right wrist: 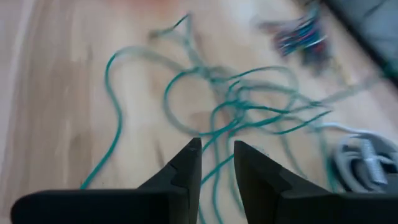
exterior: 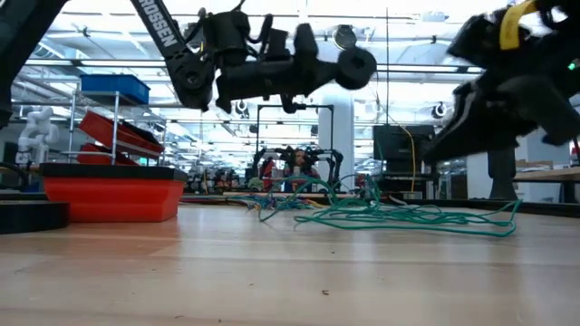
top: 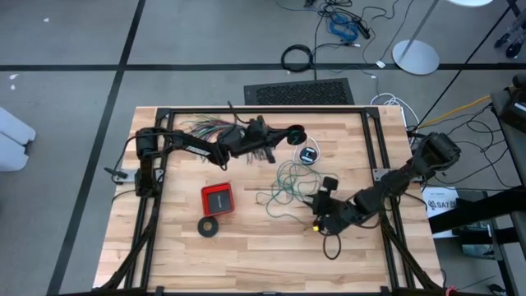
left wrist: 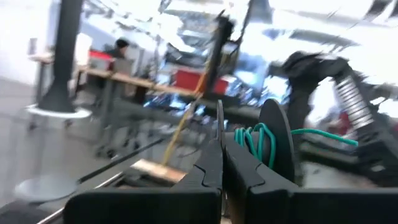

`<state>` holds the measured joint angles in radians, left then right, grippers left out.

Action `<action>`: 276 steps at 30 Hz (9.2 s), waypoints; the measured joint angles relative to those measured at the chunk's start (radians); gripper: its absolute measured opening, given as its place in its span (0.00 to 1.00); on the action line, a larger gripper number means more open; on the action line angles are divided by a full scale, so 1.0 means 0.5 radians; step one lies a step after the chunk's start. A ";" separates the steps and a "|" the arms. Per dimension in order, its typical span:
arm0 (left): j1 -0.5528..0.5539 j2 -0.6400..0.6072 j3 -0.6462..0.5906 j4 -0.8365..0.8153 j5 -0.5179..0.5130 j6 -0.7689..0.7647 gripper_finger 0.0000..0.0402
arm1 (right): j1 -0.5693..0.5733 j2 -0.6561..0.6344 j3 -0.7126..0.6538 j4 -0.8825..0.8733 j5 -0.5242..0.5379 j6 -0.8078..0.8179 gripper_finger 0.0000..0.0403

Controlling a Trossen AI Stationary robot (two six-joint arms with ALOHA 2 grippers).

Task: Coil cords
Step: Coil the green wire onto the spool

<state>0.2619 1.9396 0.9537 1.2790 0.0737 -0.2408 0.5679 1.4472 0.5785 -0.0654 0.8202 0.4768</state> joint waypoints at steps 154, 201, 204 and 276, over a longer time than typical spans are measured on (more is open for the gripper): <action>-0.592 -0.002 0.123 -0.238 -0.901 1.491 0.00 | -0.360 0.112 0.002 0.714 0.249 0.257 0.26; -0.659 0.000 0.122 -0.115 -0.778 1.171 0.00 | -0.146 0.090 -0.001 0.426 1.098 0.588 0.24; -0.659 0.000 0.122 -0.115 -0.771 1.156 0.00 | -0.167 0.090 -0.001 0.430 1.081 0.588 0.26; -0.716 -0.001 0.122 -0.194 -0.866 1.445 0.00 | -0.443 0.091 -0.002 1.205 0.617 0.165 0.00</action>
<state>-0.0959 1.9392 1.0145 1.1821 -0.3595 0.4818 0.3465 1.4925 0.5777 0.5368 1.1290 0.5595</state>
